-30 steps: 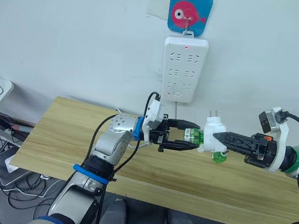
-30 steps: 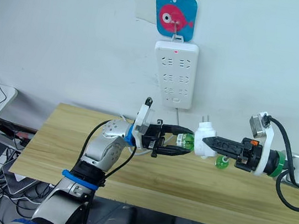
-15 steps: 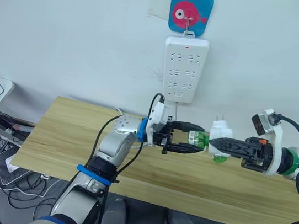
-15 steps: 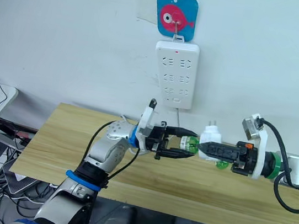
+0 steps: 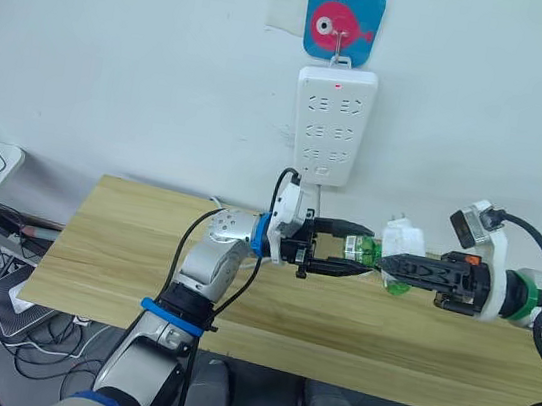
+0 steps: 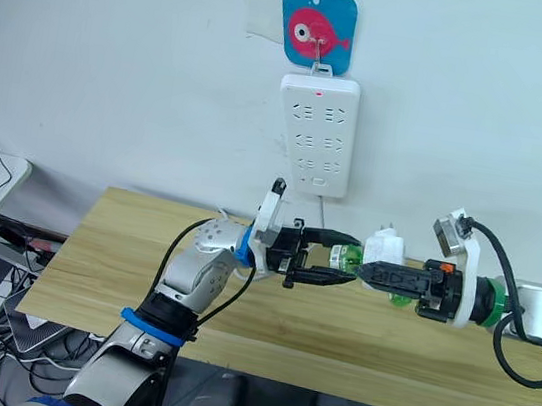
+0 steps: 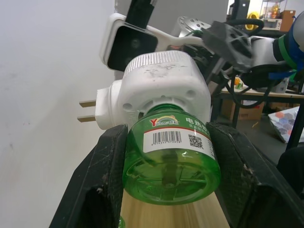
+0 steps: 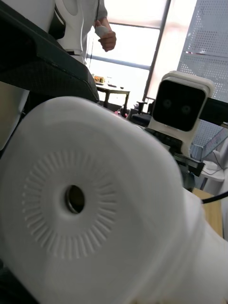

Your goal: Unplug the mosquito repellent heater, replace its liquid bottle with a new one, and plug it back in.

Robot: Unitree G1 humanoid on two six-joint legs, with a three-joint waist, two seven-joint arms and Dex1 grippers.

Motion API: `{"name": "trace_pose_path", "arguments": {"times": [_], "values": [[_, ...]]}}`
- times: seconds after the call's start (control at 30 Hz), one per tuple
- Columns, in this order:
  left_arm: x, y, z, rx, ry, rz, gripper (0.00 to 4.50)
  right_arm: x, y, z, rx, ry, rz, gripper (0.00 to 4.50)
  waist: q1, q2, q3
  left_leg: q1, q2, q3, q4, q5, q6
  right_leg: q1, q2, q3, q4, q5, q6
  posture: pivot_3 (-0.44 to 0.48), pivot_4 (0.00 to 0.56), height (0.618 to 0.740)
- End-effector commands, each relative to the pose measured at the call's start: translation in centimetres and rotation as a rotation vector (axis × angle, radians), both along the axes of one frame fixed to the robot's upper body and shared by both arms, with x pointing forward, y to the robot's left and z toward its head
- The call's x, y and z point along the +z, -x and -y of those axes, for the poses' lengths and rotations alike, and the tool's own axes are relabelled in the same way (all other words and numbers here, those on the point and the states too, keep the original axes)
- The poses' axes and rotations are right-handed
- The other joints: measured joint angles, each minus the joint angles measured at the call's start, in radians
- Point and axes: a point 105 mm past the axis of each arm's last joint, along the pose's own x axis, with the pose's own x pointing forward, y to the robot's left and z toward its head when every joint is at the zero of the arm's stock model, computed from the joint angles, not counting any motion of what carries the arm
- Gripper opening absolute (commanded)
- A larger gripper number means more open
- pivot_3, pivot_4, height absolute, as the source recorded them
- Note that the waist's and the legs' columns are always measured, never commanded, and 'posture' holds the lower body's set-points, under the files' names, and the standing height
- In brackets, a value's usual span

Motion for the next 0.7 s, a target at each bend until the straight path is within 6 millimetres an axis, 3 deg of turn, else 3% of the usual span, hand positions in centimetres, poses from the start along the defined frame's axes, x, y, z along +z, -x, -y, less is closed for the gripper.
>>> {"name": "trace_pose_path", "arguments": {"times": [0.03,0.47,0.6,0.7], "values": [[1.1,0.3,0.3,-0.016,0.025,0.02,2.24,1.1,1.0,-0.8,0.072,-0.049,0.031,4.45,0.0,0.0,0.0,0.0,0.0,0.0,0.0,0.0,0.0,0.0,0.0,0.0,0.0,0.0,0.0,-0.001,0.239,0.74],[1.4,-0.5,0.2,0.029,0.043,0.015,2.24,0.1,3.8,-0.7,0.172,-0.048,-0.033,4.45,0.001,0.0,0.0,0.0,0.0,0.0,0.0,0.0,0.0,0.0,0.0,0.0,0.0,0.0,0.0,0.01,0.238,0.74],[1.4,-0.4,0.1,0.032,0.045,0.016,2.24,-0.2,5.0,1.1,0.129,0.013,-0.064,4.45,0.003,0.0,0.0,0.0,0.0,0.0,0.0,0.0,0.0,0.0,0.0,0.0,0.0,0.0,0.0,0.019,0.236,0.74],[1.3,-0.3,0.0,0.029,0.044,0.013,2.24,-0.2,4.7,2.9,0.031,0.082,-0.074,4.45,0.004,0.0,0.0,-0.001,-0.001,0.0,0.0,0.0,0.0,0.0,0.0,0.0,0.0,0.0,0.0,0.015,0.234,0.74]]}}
